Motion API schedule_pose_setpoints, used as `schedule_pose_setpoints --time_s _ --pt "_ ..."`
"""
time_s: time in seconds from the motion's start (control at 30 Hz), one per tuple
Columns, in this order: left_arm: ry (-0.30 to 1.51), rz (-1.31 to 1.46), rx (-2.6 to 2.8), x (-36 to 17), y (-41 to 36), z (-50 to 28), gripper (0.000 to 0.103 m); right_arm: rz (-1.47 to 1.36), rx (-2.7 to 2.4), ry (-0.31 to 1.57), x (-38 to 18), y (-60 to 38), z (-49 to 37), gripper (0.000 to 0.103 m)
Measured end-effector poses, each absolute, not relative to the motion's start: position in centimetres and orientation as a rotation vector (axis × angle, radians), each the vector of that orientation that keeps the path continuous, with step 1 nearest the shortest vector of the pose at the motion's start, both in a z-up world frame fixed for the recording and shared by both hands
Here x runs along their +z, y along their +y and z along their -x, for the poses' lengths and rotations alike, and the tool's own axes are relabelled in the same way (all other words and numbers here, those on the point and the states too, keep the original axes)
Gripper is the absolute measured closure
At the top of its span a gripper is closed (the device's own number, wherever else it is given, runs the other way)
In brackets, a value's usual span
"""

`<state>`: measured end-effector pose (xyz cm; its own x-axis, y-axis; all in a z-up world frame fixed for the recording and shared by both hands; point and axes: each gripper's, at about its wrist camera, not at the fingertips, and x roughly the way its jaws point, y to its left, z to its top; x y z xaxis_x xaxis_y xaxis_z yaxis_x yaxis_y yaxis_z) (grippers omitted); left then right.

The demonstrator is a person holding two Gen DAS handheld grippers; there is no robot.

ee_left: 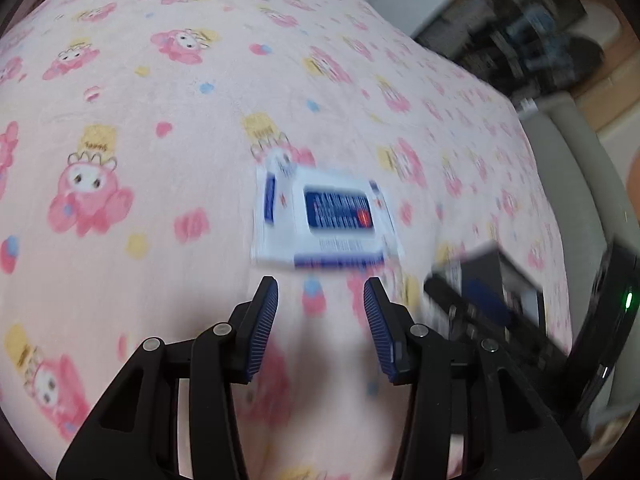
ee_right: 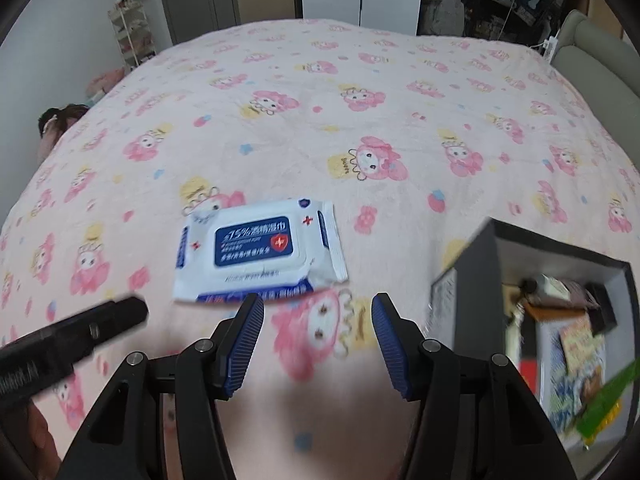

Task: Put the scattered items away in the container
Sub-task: 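Move the left tool toward the white wipes pack on the bed, then close the left gripper on the edge of the white wipes pack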

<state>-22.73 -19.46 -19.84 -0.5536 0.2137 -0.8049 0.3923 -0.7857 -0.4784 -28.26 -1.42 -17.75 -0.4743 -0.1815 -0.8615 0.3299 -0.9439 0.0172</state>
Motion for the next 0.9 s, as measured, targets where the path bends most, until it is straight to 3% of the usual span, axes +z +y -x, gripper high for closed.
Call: schedule_pose_setpoints --time_s 0.3,0.5,0.73,0.9 --pt "1.060 -1.435 -2.320 -25.9 -21.7 24.4 0.062 -1.527 -2.501 0.172 -22.4 -1.8 31.8 0.050" --pt "1.085 -1.440 -2.338 -26.1 -21.8 24.4 0.062 -1.566 -2.533 0.058 -24.0 -1.1 33.3 0.049" --pt "1.015 -1.492 -2.388 -25.6 -20.6 24.4 0.083 -1.584 -2.371 -0.063 -24.8 -1.1 34.2 0.049" --pt "0.976 -1.517 -2.415 -24.7 -19.7 23.3 0.086 -1.514 -2.205 -0.046 -23.1 -2.9 31.9 0.055"
